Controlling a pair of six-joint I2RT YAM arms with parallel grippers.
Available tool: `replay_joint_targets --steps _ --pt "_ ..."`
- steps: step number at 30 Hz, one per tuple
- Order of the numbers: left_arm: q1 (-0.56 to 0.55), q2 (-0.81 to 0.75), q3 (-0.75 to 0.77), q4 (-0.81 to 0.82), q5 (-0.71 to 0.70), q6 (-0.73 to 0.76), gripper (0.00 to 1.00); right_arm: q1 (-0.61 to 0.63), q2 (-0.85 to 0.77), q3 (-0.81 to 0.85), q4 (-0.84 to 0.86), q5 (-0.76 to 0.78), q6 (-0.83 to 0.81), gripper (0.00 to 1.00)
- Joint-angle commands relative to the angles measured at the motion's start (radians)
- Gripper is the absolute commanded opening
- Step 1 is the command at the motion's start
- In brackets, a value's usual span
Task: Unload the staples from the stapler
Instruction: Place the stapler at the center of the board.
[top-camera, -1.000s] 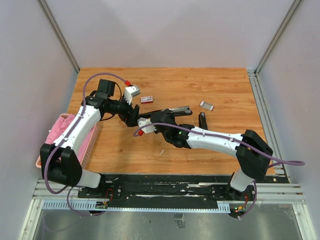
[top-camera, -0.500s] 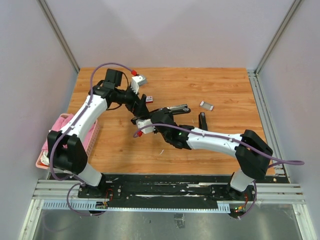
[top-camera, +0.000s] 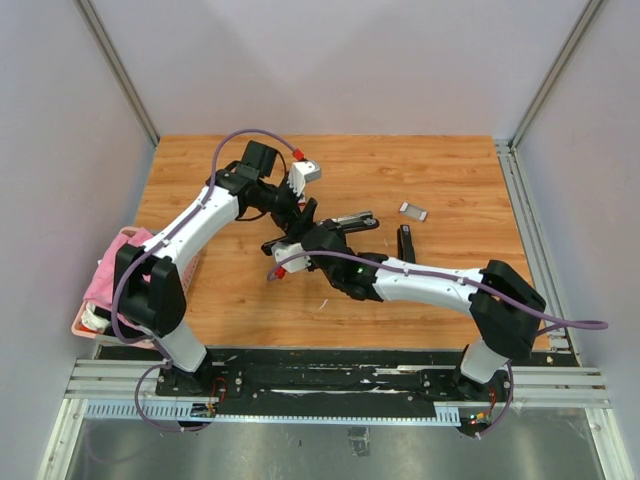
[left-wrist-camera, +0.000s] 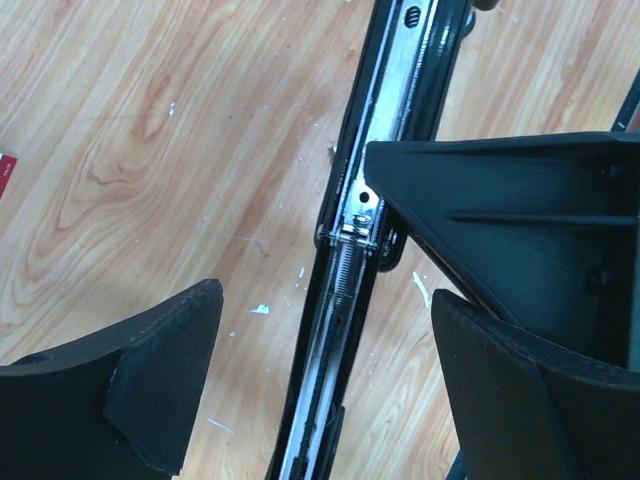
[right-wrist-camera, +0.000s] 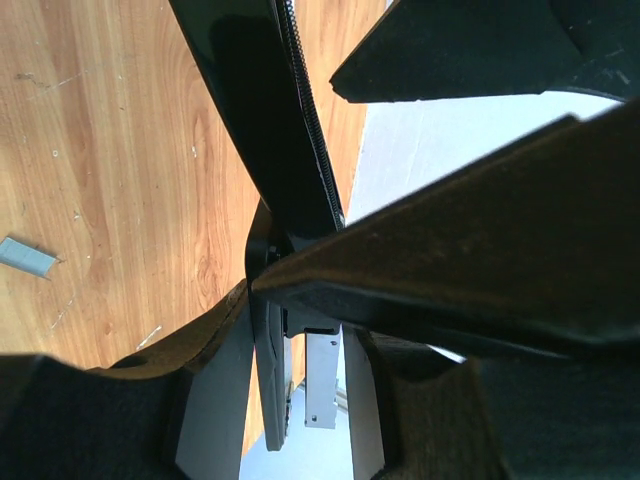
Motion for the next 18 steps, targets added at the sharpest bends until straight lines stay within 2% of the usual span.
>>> replay_joint_targets --steps 1,7,13,14,18 --pt "-0.01 0.013 0.034 -0.011 -0.067 0.004 0.9 0.015 -0.054 -0.009 0.073 -0.01 -0.009 0.15" --pt "-0.01 -0.022 0.044 -0.034 -0.081 0.028 0.96 0.015 -0.09 -0.024 0.044 -0.071 0.004 0.15" --pt "-0.011 -0.029 0.028 -0.044 -0.059 0.028 0.97 0.015 -0.114 -0.015 0.006 -0.124 0.034 0.15" --pt "-0.01 -0.018 0.03 -0.056 -0.042 0.028 0.96 0.016 -0.117 -0.012 -0.001 -0.133 0.038 0.15" --pt "-0.011 0.016 0.04 -0.098 0.012 0.038 0.83 0.015 -0.117 -0.008 -0.01 -0.141 0.046 0.16"
